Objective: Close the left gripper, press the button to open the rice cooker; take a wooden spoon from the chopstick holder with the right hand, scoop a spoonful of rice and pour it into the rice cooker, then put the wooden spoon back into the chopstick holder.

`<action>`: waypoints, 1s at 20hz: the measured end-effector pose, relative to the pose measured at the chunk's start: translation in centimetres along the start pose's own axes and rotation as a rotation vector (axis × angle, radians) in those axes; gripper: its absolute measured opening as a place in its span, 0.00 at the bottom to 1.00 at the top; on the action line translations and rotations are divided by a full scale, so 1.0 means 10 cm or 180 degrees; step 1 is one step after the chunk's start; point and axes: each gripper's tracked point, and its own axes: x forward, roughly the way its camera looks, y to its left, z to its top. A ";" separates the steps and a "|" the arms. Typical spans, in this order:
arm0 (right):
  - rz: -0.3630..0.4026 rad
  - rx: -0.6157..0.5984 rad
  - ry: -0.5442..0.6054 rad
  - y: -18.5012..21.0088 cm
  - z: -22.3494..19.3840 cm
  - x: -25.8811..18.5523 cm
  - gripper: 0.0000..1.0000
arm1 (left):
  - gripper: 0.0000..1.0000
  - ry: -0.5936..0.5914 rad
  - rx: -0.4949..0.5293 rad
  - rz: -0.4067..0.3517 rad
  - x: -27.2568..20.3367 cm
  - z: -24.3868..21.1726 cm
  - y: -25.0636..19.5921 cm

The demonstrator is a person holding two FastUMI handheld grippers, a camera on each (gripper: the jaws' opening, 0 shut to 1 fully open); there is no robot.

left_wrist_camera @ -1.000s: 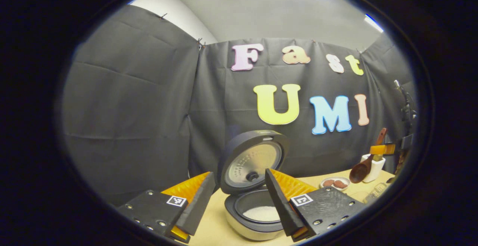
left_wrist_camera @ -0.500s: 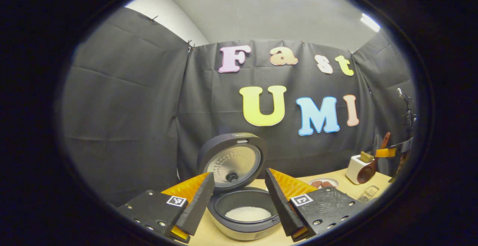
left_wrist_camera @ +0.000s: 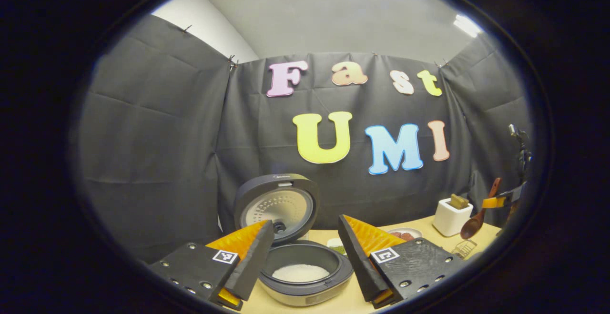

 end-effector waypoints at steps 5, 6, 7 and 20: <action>-0.0048 -0.0007 0.0233 -0.26 -0.37 0.05 0.13 | 0.85 -0.0002 0.0045 -0.0030 -0.06 0.02 -0.16; -0.0061 0.0008 0.0299 -0.30 -0.46 0.07 0.09 | 0.85 -0.0003 0.0055 -0.0026 -0.08 0.03 -0.17; -0.0068 0.0029 0.0353 -0.32 -0.55 0.09 0.13 | 0.85 0.0001 0.0063 -0.0019 -0.10 0.03 -0.18; 0.0105 0.0433 0.0903 -0.38 -1.25 0.38 0.12 | 0.85 -0.0009 0.0109 0.0234 -0.24 0.11 0.09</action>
